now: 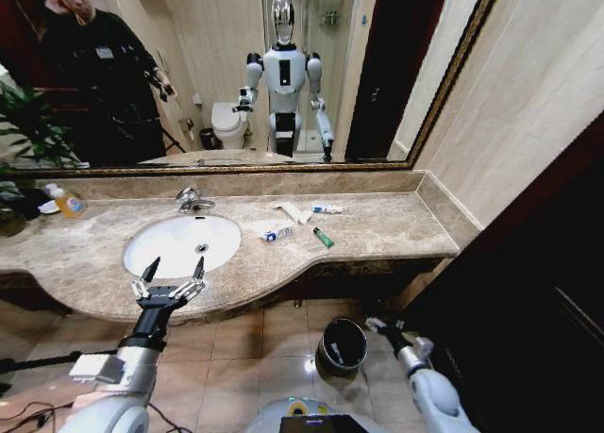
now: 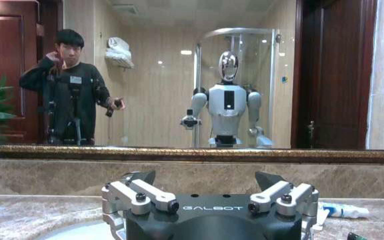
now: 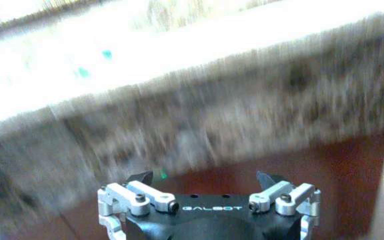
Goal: Pick up the trash from the sink and place it in the trash bin.
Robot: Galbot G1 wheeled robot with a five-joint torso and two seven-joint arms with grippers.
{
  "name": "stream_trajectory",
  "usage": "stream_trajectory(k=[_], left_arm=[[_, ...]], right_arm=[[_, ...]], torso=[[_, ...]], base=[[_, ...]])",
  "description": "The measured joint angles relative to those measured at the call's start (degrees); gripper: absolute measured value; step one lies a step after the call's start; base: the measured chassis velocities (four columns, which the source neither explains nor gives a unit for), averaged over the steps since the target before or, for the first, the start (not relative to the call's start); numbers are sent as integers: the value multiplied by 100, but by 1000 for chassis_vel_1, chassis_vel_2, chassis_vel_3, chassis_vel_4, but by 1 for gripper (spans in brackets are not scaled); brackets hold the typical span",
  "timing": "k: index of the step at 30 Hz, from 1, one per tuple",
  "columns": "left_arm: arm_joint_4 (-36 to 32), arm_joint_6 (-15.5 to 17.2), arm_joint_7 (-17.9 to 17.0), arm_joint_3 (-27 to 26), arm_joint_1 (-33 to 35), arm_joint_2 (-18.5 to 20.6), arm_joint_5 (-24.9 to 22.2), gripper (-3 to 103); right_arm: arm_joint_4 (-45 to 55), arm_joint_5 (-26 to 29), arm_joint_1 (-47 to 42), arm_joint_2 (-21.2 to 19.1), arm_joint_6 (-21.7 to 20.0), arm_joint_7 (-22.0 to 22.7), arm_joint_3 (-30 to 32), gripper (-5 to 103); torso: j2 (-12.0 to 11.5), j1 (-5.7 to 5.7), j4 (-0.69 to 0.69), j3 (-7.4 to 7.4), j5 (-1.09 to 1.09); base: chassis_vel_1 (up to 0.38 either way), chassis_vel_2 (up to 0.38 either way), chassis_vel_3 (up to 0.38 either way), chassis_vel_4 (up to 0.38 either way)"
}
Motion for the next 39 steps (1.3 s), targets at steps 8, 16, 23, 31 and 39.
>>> stream_trajectory(k=[8,16,23,31,39], left_arm=[[0,0,0,0,0,0,0,100],[0,0,0,0,0,0,0,100],[0,0,0,0,0,0,0,100],[0,0,0,0,0,0,0,100],[0,0,0,0,0,0,0,100]], right_arm=[[1533,219,-530,-69,-125,-217,260,100],[2203,64,136,-263,-924,-377,-106,100],[1789,-352,820,-588,-1174,-1188,-370,100],[1109,-375,1491,-973,-1022,-1043,-726,100],[791,10,2348,-1284,-1291,-616,-1220,100]], torso=[[0,-1,-1,0,-1],[0,-1,1,0,0],[0,0,1,0,0],[0,0,-1,1,1],[0,1,0,1,0]], base=[[0,0,0,0],[0,0,0,0],[0,0,0,0],[0,0,0,0],[0,0,0,0]])
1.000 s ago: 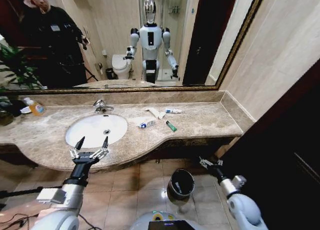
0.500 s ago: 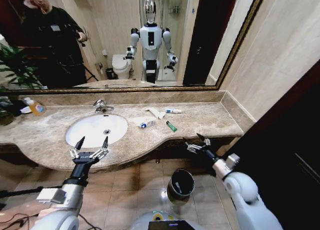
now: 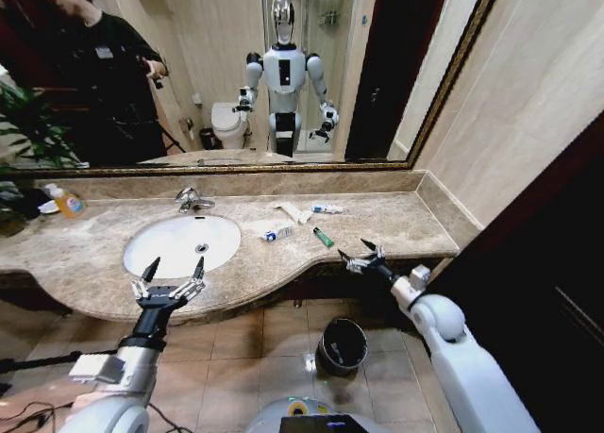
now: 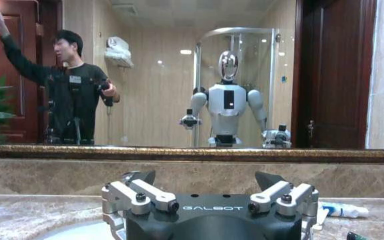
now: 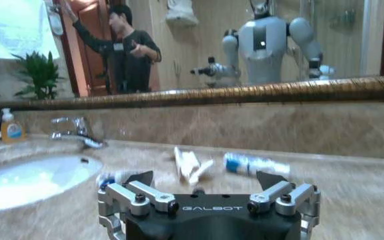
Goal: Pick up the trash from the sink and place it in the trash bin.
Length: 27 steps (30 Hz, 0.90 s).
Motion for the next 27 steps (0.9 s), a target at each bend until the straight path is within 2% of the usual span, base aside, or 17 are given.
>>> stream_trajectory(k=[5,12,16,22,25,27], left_arm=[[0,0,0,0,0,0,0,100],[0,0,0,0,0,0,0,100],[0,0,0,0,0,0,0,100],[0,0,0,0,0,0,0,100],[0,0,0,0,0,0,0,100],[0,0,0,0,0,0,0,100]], right_arm=[[-60,58,451,-136,-83,346,-612,100],[-72,291,869,-445,-290,464,-1153,100],[-549,380,1442,-675,-246,476,-1663,100],[-1127,513,2019,-737,-160,457,-2014,100],[-1336,658,2216,-715,-295,593,-2144,100],[-1344,835,2235,-678,-515,843,-2218,100]], torso=[[0,0,1,0,0],[0,-1,0,-1,-2],[0,0,0,0,-1],[0,0,0,0,-1],[0,0,1,0,-1],[0,0,0,0,-1]], base=[[0,0,0,0],[0,0,0,0],[0,0,0,0],[0,0,0,0],[0,0,0,0],[0,0,0,0]])
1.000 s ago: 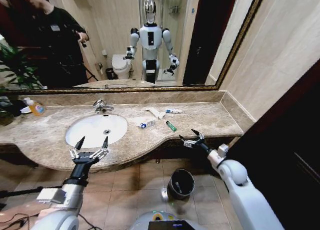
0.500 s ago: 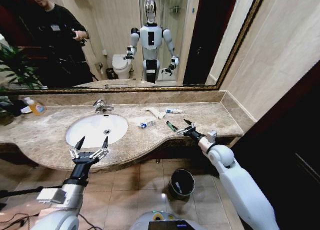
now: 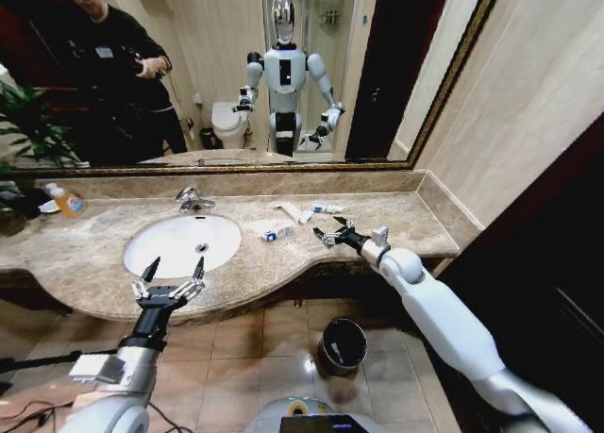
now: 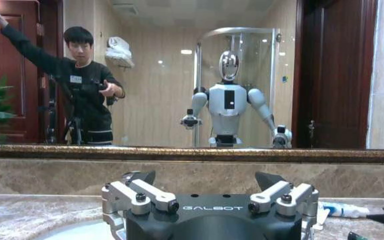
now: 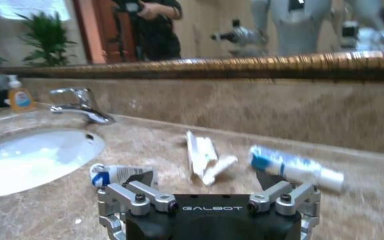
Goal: Pick up the trash from the sink and place it in the trash bin.
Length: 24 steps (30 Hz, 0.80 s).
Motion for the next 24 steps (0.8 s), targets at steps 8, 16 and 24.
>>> stream_trajectory(k=[8,16,24], left_arm=[[0,0,0,0,0,0,0,100],[0,0,0,0,0,0,0,100],[0,0,0,0,0,0,0,100]], right_arm=[[-17,-39,32,90,-411,384,-156,100],[-151,-114,-1,186,-474,398,-149,100],[-273,-295,137,273,-505,448,-349,93]], torso=[[0,-1,0,0,0],[0,-1,-1,0,0],[0,0,0,-1,0]], base=[[0,0,0,0],[0,0,0,0],[0,0,0,0]])
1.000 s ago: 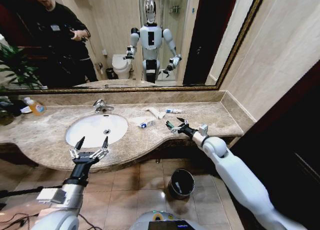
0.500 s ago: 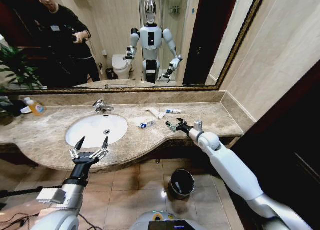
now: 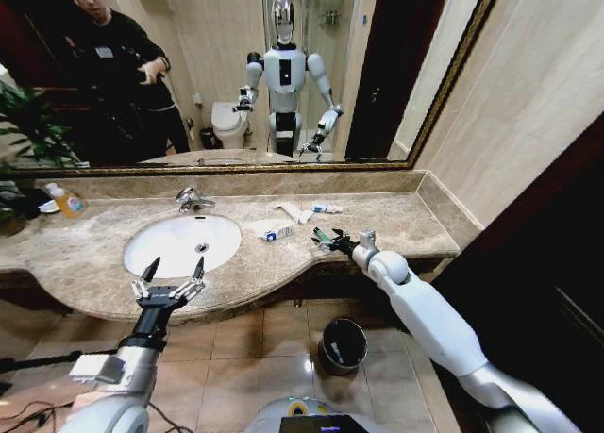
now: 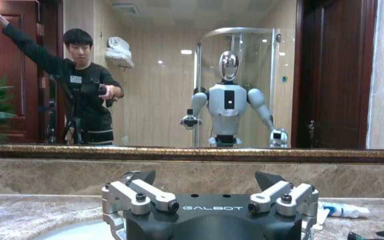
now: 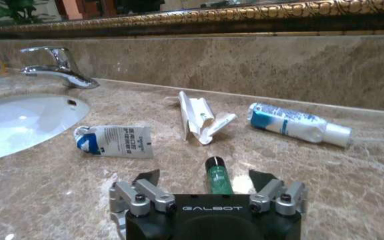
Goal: Pick up the trash from the sink and place it in the trash bin.
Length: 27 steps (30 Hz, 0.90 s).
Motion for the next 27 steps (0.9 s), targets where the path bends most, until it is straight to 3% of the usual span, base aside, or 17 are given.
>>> stream_trajectory(k=[2,4,10,12,13,16,23,25,27], left_arm=[[0,0,0,0,0,0,0,100],[0,0,0,0,0,0,0,100],[0,0,0,0,0,0,0,100],[0,0,0,0,0,0,0,100],[0,0,0,0,0,0,0,100],[0,0,0,0,0,0,0,100],[0,0,0,0,0,0,0,100],[0,0,0,0,0,0,0,100],[0,0,0,0,0,0,0,100]], right_arm=[[-105,-68,68,52,0,7,-55,78],[-140,-87,82,64,1,7,-66,78],[-326,-218,138,83,55,-20,-109,51],[-342,-225,149,83,65,-23,-111,51],[-371,-235,173,74,72,-27,-115,41],[-392,-241,194,45,75,-32,-124,38],[-403,-320,196,23,112,-35,-177,15],[-404,-331,192,33,121,-33,-185,15],[-385,-341,183,57,133,-5,-192,9]], torso=[[0,0,0,0,0],[0,0,0,0,0],[0,0,0,0,0],[0,0,0,0,0],[0,0,0,0,0],[0,0,0,0,0],[0,0,0,0,0],[0,0,-1,0,0],[0,0,0,0,0]], base=[[0,0,0,0],[0,0,0,0],[0,0,0,0],[0,0,0,0],[0,0,0,0],[0,0,0,0],[0,0,0,0],[0,0,0,0],[0,0,0,0]])
